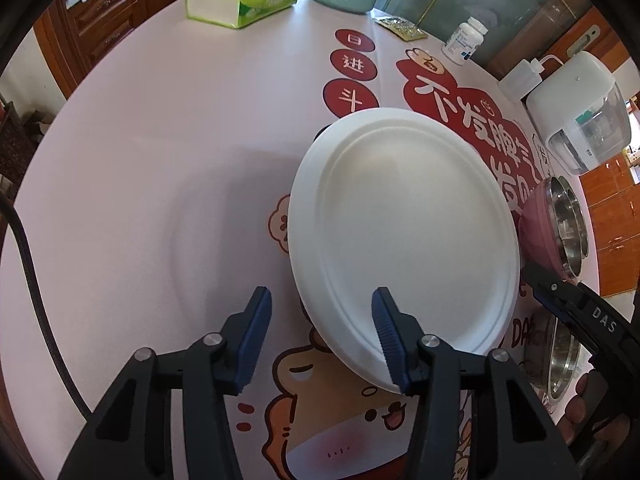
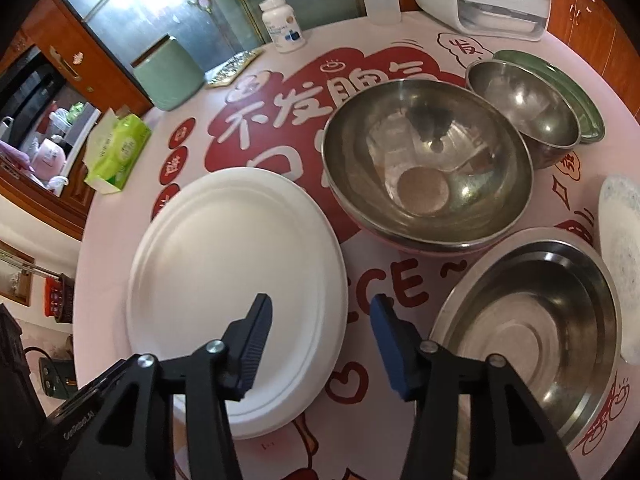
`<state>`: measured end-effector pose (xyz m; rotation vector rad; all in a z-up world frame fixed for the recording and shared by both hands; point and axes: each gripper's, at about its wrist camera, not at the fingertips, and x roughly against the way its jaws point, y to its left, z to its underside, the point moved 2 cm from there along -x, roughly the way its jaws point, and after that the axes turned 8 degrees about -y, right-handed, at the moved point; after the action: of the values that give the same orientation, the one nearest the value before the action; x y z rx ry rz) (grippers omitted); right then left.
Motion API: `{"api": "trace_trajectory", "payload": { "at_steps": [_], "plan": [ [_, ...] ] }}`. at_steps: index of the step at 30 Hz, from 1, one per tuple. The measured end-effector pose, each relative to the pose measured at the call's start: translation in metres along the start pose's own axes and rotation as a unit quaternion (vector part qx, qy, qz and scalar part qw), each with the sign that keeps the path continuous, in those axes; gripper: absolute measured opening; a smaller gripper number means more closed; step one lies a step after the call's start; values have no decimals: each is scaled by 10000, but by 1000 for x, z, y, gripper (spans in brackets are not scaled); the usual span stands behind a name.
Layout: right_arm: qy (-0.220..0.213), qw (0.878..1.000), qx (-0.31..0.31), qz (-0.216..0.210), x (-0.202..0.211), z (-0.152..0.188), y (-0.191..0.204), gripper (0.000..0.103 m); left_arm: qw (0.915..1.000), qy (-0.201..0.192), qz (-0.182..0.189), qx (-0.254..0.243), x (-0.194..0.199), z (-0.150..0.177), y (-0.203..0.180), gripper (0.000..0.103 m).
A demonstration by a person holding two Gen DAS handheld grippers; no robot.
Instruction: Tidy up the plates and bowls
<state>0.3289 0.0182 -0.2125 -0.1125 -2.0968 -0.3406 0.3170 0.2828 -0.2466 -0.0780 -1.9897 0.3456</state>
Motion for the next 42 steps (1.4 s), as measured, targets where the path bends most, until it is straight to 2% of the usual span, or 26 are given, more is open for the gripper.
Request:
{"api": "trace_trajectory", "payload": {
  "at_steps": [6, 12, 25, 29, 36, 42],
  "plan": [
    [67, 9998, 127, 149, -12, -2, 2, 42, 9999, 111, 35, 30, -12, -1, 1, 44],
    [86, 9977, 446, 494, -19, -4, 7, 38, 9999, 8, 8, -131, -14, -2, -3, 41],
    [111, 9919, 1049, 712, -35, -6, 15, 38, 9989, -120, 18, -449, -18, -5, -12, 38],
    [111, 9920, 1064, 665, -37, -6, 16, 38, 9984, -170, 3, -548, -19, -6, -14, 38],
    [117, 9940, 969, 494, -36, -6, 14, 28, 9980, -197, 165, -584, -19, -6, -12, 36],
    [125, 9963, 788, 330, -33, -6, 11, 24, 9979, -196, 128, -608, -17, -6, -9, 31]
  ]
}}
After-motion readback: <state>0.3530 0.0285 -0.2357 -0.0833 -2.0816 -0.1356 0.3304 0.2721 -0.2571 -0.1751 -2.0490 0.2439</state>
